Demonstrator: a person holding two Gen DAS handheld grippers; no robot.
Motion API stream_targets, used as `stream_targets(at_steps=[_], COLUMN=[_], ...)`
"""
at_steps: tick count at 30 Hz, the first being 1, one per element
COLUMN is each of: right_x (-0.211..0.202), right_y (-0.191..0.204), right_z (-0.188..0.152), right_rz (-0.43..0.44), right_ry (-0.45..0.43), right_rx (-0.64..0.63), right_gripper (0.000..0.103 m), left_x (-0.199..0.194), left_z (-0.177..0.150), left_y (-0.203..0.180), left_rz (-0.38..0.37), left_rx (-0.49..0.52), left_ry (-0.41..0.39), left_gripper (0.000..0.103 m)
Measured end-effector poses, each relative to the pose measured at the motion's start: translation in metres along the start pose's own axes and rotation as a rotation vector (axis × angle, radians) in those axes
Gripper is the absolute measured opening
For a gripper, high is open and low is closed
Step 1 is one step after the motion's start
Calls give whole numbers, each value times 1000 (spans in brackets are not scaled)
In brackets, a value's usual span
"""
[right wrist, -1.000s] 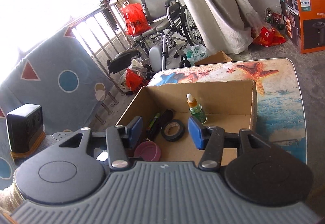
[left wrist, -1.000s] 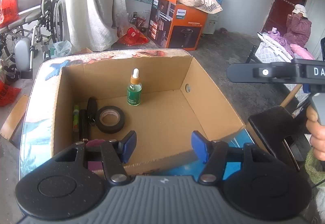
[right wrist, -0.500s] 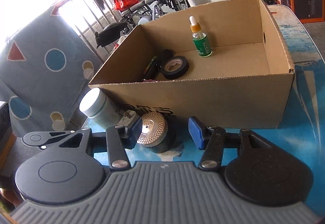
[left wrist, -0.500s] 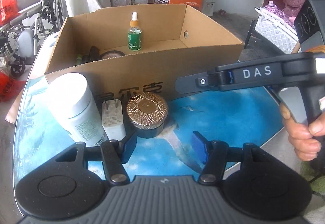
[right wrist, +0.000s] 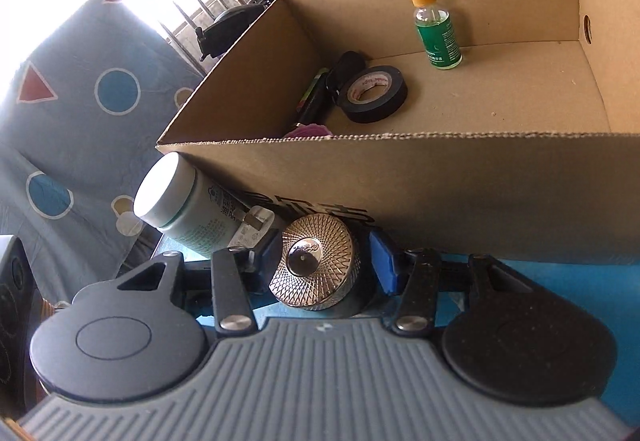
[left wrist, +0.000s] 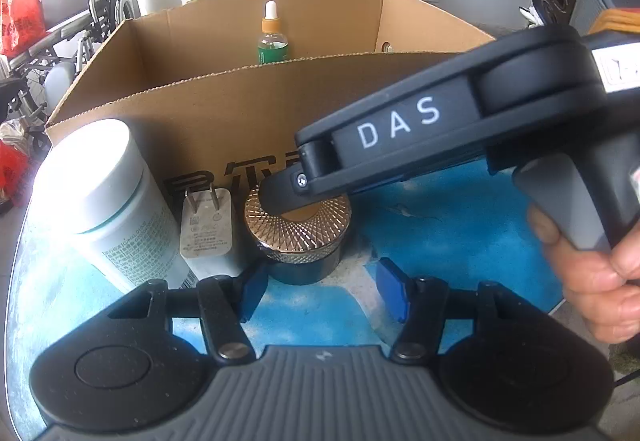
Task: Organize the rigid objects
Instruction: 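Move the open right gripper back to the gold-lidded jar, then lower the right gripper onto the gold-lidded jar and close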
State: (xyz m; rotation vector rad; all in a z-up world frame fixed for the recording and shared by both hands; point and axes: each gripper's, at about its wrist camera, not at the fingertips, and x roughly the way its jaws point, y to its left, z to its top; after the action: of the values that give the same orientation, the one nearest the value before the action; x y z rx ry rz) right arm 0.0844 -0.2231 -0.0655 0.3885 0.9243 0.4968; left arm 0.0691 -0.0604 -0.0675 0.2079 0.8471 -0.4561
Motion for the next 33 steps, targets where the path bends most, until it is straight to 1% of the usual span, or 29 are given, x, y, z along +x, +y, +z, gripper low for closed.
stream_targets(at_steps=[4, 8, 12, 13, 16, 20, 24, 31, 33], right_x=[-7, -23, -41, -47, -62, -71, -63, -36, -31], right_y=[1, -9, -18, -20, -25, -37, -43, -39, -39], right_z=[-2, -9, -20, -23, -27, -25, -20, -12, -9], right_rz=[-17, -19, -3, -8, -50, -56, -34, -25, -21], right_ry=[11, 22, 14, 7, -34, -71, -78, -64, -59], right_rx=[-11, 26, 72, 81, 88, 134, 170, 182, 185], right_gripper=[48, 48, 47, 47, 47, 48, 48, 46, 45], left_x=[-2, -2, -2, -2, -6, -13, -12, 1, 8], left_z=[2, 4, 3, 3, 2, -1, -2, 5, 8], left_y=[-8, -19, -37, -42, -52, -50, -41, -28, -26], left_rz=[-6, -34, -125, -133, -108, -66, -10, 22, 28], left_rx=[30, 65, 96, 114, 154, 154, 126, 81, 70], left_ry=[-8, -14, -15, -22, -50, -72, -72, -61, -65], left_gripper=[60, 60, 59, 58, 58, 58, 58, 58, 52])
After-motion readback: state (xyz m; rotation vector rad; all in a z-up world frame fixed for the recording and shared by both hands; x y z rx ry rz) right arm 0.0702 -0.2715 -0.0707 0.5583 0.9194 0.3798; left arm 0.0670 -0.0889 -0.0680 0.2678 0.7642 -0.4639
